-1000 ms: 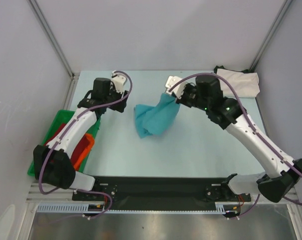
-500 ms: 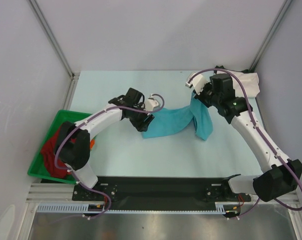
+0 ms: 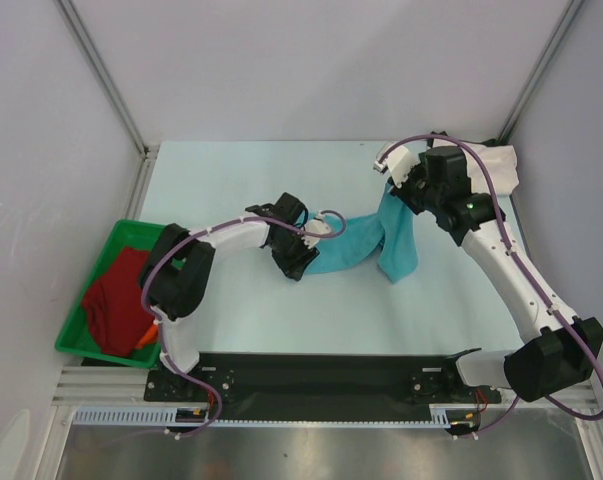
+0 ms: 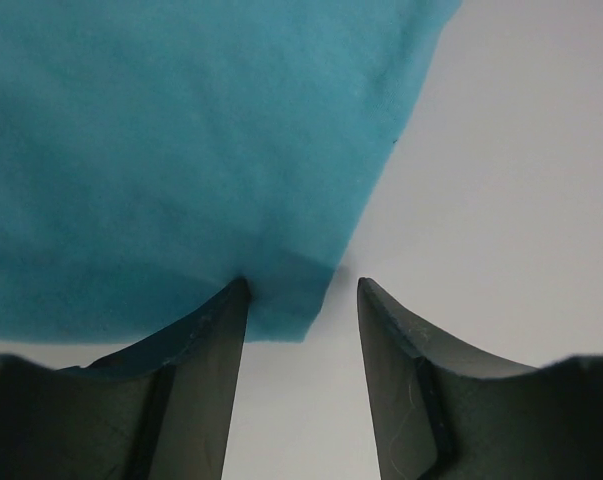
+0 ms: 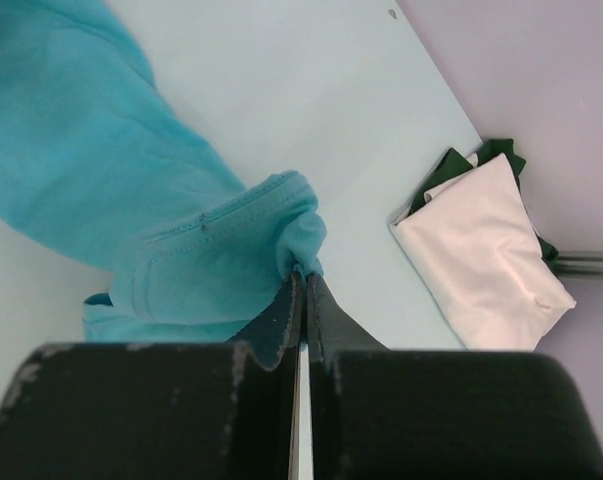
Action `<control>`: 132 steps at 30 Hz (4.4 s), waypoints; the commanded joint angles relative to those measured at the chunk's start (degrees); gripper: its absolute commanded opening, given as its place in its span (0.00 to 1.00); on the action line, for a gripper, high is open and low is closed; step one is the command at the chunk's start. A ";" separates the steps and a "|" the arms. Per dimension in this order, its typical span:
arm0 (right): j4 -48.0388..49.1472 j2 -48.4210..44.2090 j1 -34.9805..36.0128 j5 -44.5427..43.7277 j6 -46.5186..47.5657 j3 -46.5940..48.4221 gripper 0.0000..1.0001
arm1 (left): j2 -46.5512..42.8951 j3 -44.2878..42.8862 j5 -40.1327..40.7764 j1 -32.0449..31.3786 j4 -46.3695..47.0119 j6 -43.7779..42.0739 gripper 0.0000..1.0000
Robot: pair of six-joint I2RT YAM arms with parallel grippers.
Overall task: Fold and stack the t-shirts
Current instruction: Flatten the tshirt out
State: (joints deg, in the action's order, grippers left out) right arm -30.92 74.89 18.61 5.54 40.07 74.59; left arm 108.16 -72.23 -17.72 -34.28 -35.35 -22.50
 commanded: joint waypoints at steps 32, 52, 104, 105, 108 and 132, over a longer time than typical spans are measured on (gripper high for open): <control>-12.06 -25.50 -5.68 -6.77 -12.03 6.54 0.00 | -45.14 -11.27 14.63 0.09 -5.35 -10.02 0.00; 21.17 21.33 -17.02 4.39 -13.97 3.44 0.00 | 16.82 -52.39 11.56 14.77 -2.97 8.85 0.57; 20.63 21.87 -16.68 6.68 -17.05 -0.06 0.00 | 23.59 -40.01 9.71 9.76 -5.87 9.49 0.32; 20.63 21.96 -16.59 6.68 -17.05 -0.06 0.00 | 24.02 -40.27 9.98 9.76 -5.87 9.32 0.32; 20.63 22.05 -16.59 6.68 -17.05 0.12 0.00 | 24.47 -40.54 10.24 9.85 -6.04 9.06 0.32; 17.38 16.52 -20.09 6.59 -17.05 -1.02 0.00 | -2.59 -29.83 11.56 13.80 0.81 8.26 0.01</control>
State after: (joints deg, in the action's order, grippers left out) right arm -13.78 95.96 0.43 11.53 23.55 73.56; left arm 113.91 -104.99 -6.57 -21.34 -38.68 -13.56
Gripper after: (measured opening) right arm 0.017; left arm 0.008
